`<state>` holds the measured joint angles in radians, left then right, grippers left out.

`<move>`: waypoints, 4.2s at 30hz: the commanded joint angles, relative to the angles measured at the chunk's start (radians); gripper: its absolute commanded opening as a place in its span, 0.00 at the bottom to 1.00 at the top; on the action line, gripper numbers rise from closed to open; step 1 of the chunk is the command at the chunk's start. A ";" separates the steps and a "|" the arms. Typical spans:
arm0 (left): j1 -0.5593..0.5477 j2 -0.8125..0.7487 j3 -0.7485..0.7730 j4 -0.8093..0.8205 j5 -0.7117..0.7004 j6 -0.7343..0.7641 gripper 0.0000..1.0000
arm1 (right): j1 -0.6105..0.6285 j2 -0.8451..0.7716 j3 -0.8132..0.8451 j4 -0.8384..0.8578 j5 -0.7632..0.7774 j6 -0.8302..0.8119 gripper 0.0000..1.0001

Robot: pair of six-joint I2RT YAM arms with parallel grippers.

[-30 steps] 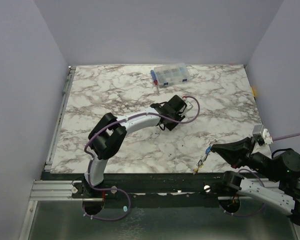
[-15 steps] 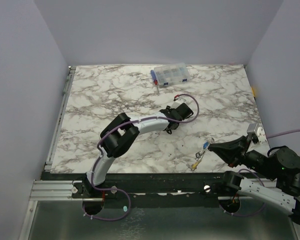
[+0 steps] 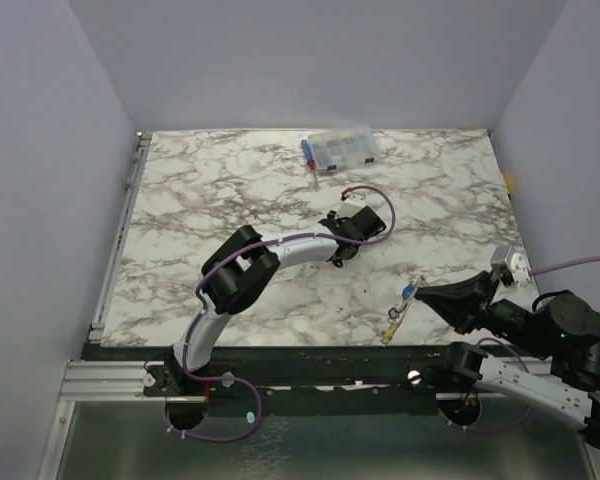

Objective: Put the keys on the keyring

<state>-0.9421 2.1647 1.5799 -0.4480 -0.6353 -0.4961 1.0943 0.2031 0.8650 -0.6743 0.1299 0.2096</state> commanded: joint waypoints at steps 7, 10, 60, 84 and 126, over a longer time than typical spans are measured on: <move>-0.004 -0.008 -0.026 -0.011 -0.033 -0.044 0.09 | 0.008 0.006 0.008 0.053 0.006 0.010 0.01; -0.003 -0.004 -0.025 -0.011 -0.020 -0.032 0.00 | 0.007 0.009 0.004 0.057 0.004 0.011 0.01; 0.114 -0.051 -0.044 -0.045 0.346 0.065 0.53 | 0.007 0.022 -0.059 0.093 0.122 0.024 0.01; 0.131 -0.110 -0.110 -0.021 0.400 0.093 0.00 | 0.007 0.032 -0.051 0.087 0.133 0.016 0.01; 0.004 -1.162 -0.777 0.291 0.899 1.144 0.00 | 0.007 0.402 -0.041 0.323 0.004 0.122 0.01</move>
<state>-0.9337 1.0447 0.8440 -0.2626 0.1806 0.5083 1.0943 0.5568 0.7990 -0.4648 0.1753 0.2070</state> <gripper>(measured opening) 0.017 0.014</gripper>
